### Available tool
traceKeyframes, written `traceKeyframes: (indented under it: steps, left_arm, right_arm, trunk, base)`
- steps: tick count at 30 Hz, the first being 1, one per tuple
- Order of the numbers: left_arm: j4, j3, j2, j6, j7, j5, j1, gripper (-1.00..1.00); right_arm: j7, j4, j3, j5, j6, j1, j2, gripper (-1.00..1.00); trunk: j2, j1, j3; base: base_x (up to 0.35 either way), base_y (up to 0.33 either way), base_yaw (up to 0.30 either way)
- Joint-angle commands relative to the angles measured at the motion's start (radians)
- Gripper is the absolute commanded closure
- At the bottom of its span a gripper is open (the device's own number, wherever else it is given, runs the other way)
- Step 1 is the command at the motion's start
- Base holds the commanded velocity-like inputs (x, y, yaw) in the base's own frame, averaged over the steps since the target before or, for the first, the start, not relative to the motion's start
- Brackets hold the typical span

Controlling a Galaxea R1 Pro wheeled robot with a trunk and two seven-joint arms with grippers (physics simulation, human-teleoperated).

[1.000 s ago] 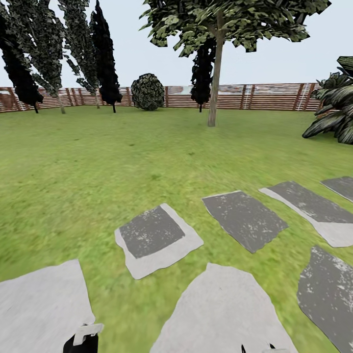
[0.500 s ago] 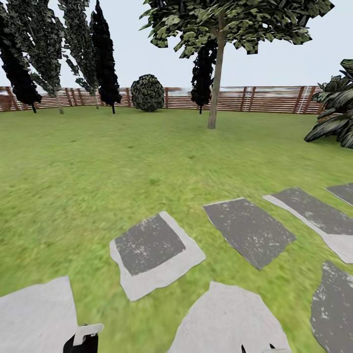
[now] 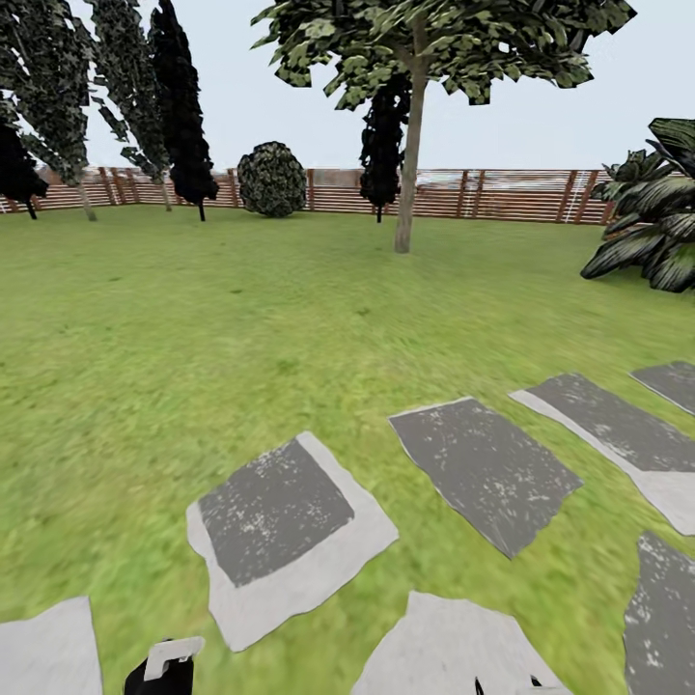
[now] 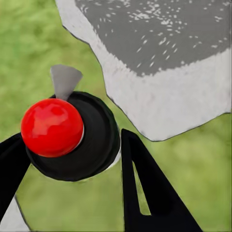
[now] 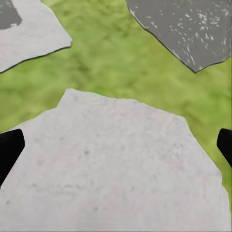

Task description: In the garden, pick up the pesticide atomizer on the floor and spray pesticide onto both trees until each tree trunk is fully covered.

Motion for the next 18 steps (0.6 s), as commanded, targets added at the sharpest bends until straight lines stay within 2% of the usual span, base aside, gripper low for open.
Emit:
traceKeyframes:
  steps: [1, 18]
  left_arm:
    - [0.001, 0.001, 0.0, -0.003, 0.001, -0.001, -0.001, 1.0]
    - [0.001, 0.001, 0.0, -0.003, 0.001, -0.001, -0.001, 1.0]
  right_arm:
    - [0.0, 0.001, -0.003, 0.008, -0.003, -0.001, 0.0, -1.0]
    - [0.0, 0.002, -0.003, 0.008, -0.003, -0.001, 0.0, -1.0]
  trunk:
    - [0.0, 0.0, -0.001]
    - [0.0, 0.0, -0.001]
  base:
    - [0.337, 0.0, -0.02]
    - [0.337, 0.0, -0.002]
